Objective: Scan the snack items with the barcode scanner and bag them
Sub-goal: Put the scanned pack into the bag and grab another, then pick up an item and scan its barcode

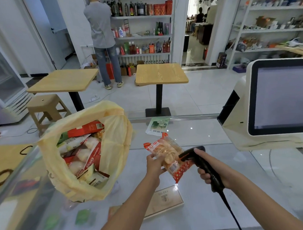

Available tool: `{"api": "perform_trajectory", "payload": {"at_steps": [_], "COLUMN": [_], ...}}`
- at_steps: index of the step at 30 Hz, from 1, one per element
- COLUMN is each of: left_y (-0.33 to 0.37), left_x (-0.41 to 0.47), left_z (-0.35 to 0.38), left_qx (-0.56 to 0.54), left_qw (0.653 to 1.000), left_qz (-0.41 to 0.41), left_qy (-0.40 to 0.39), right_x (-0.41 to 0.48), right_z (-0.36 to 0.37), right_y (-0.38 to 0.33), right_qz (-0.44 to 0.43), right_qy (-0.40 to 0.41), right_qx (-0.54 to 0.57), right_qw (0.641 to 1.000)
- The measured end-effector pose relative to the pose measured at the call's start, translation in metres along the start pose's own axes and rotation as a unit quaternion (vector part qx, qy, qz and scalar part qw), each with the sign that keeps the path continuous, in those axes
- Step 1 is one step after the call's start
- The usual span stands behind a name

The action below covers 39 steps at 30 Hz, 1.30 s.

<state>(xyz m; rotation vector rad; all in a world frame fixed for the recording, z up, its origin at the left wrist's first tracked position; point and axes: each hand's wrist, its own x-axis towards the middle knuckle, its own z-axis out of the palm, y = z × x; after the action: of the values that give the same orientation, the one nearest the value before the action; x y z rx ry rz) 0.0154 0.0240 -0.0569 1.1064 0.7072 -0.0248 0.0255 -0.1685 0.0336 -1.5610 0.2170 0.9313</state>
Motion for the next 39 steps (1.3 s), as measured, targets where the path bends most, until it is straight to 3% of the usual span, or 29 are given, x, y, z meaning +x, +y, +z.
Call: {"api": "perform_trajectory", "payload": {"at_steps": [5, 12, 39], "left_y": [0.004, 0.002, 0.001], "left_x": [0.005, 0.014, 0.004], "left_z": [-0.008, -0.018, -0.027], "left_qx": [0.009, -0.016, -0.058], "left_qw": [0.998, 0.996, 0.993], "left_qz": [-0.015, -0.032, -0.025], "left_qy": [-0.067, -0.08, -0.104], "right_x": [-0.033, -0.065, -0.11], "right_z": [0.013, 0.032, 0.061], "right_y": [-0.03, -0.048, -0.046], "right_qz": [-0.005, 0.006, -0.005], "right_qy": [-0.01, 0.034, 0.085], "right_qx": [-0.1, -0.242, -0.309], "right_qw": [0.995, 0.97, 0.947]}}
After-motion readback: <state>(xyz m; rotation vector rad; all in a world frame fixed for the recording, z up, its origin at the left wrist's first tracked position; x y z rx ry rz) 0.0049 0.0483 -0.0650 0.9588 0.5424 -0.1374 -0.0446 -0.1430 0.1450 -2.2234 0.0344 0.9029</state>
